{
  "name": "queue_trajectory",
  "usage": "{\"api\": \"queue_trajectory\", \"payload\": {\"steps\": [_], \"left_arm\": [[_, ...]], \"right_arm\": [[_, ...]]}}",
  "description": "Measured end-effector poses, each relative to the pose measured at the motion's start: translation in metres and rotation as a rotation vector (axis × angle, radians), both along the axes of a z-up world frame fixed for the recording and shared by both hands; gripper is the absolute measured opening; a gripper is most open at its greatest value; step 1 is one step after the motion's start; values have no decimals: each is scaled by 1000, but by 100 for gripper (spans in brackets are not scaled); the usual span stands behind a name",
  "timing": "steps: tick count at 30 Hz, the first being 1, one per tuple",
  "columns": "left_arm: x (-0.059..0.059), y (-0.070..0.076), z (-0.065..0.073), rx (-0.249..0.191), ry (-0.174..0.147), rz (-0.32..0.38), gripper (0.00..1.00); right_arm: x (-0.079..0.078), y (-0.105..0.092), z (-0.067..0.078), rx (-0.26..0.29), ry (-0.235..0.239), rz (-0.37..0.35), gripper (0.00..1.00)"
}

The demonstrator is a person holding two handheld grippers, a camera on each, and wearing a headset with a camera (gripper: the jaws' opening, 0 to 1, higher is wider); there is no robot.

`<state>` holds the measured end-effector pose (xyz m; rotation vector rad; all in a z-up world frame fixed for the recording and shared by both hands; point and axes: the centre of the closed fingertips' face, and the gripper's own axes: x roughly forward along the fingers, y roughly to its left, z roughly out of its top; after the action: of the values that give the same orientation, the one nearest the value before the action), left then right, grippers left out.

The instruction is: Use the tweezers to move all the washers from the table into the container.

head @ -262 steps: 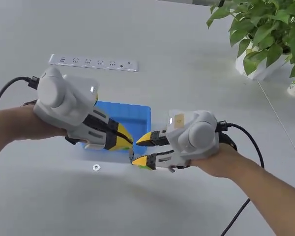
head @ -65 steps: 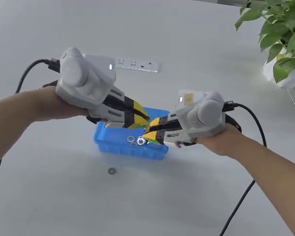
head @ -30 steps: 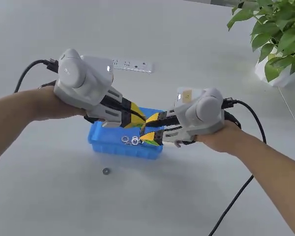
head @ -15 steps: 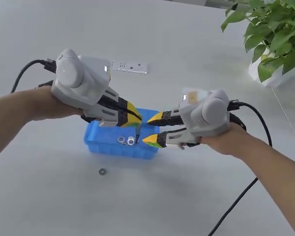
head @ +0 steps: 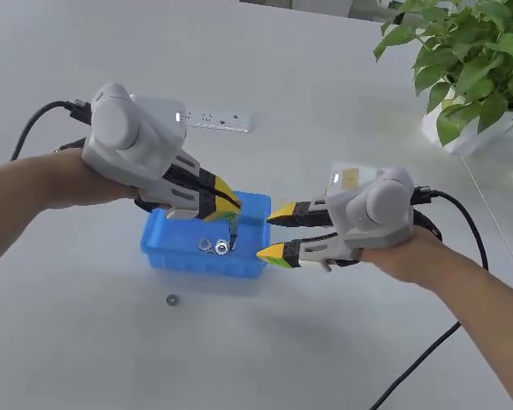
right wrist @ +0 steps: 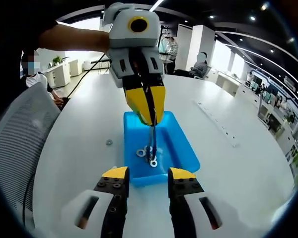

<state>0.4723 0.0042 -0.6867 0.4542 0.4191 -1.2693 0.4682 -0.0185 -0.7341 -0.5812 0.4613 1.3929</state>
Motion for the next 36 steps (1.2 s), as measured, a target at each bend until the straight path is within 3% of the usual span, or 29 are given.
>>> {"api": "queue_trajectory", "payload": {"steps": [9, 19, 36], "left_arm": [[-3, 6, 21, -14, -17, 27, 5], [-16, 15, 35, -13, -20, 42, 5], [-37, 25, 48, -6, -27, 57, 4]], "right_arm": [[-8, -11, 3, 0, 4, -18, 32], [-18, -17, 9, 6, 7, -32, 36], [-23, -26, 15, 27, 27, -117, 64]]}}
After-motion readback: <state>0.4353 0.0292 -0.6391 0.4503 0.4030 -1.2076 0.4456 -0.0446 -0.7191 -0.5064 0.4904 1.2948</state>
